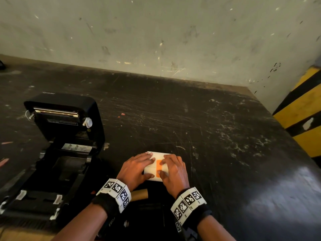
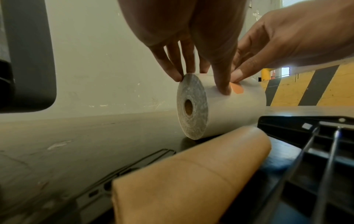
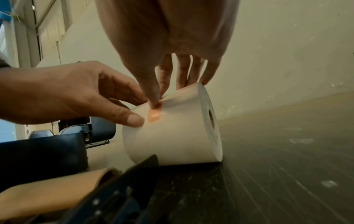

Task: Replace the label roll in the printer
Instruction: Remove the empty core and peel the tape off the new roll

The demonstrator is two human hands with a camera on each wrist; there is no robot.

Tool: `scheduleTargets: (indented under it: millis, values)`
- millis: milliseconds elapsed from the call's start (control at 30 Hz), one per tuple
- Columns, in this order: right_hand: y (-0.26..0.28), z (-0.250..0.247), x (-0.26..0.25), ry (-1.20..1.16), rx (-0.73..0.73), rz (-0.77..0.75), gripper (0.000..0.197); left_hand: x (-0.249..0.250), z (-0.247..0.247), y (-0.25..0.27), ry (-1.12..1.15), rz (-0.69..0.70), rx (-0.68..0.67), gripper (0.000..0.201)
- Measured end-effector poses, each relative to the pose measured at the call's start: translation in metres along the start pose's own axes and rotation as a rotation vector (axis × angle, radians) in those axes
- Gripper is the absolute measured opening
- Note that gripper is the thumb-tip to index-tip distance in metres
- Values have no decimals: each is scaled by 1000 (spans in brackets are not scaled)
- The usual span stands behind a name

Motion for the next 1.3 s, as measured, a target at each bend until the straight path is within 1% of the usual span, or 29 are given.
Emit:
scheduleTargets:
  millis: [67, 100, 400, 467, 567, 600, 633, 733, 767, 1000, 1200, 1300]
  values:
    - [-2, -1, 1, 8, -12, 12, 43, 0, 0, 0, 2, 5, 4, 59]
    - [-2, -1, 1, 13, -17, 9, 45, 0, 0, 1, 0, 4, 12, 59]
    - [1, 1, 0, 35, 15, -25, 42, -1, 4, 4, 15, 3, 52, 58]
    - [2, 1, -1, 32, 16, -29, 36, -1, 4, 4, 22, 8, 82, 58]
    - [5, 3, -5, 21, 41, -31, 12, -2, 6, 5, 12, 22, 91, 59]
    - [6, 4, -5, 18, 51, -25, 10, -2, 7, 5, 9, 24, 98, 59]
    - [7, 4, -5, 21, 46, -21, 14, -2, 7, 6, 7, 25, 112, 59]
    - [5, 4, -3, 39, 5, -4, 39, -2, 8, 8, 2, 35, 133, 59]
    - [5, 3, -3, 46, -3, -6, 43, -2, 7, 7, -1, 39, 138, 60]
    - [5, 1, -5, 54, 21, -38, 40, -2, 6, 9, -4, 50, 154, 59]
    - [3, -1, -5, 68, -10, -37, 41, 0, 5, 11, -18, 60, 171, 61]
    - [2, -1, -5, 80, -32, -20, 42, -1, 7, 10, -10, 48, 157, 59]
Point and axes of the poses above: each hand's wrist, its own y-axis away from the middle knuckle, its own z-axis out of the palm, x = y × z, the point moved 4 cm from there along -y, towards the middle knuckle, and after that the axes turned 6 degrees about -y, right-handed, at the moved point
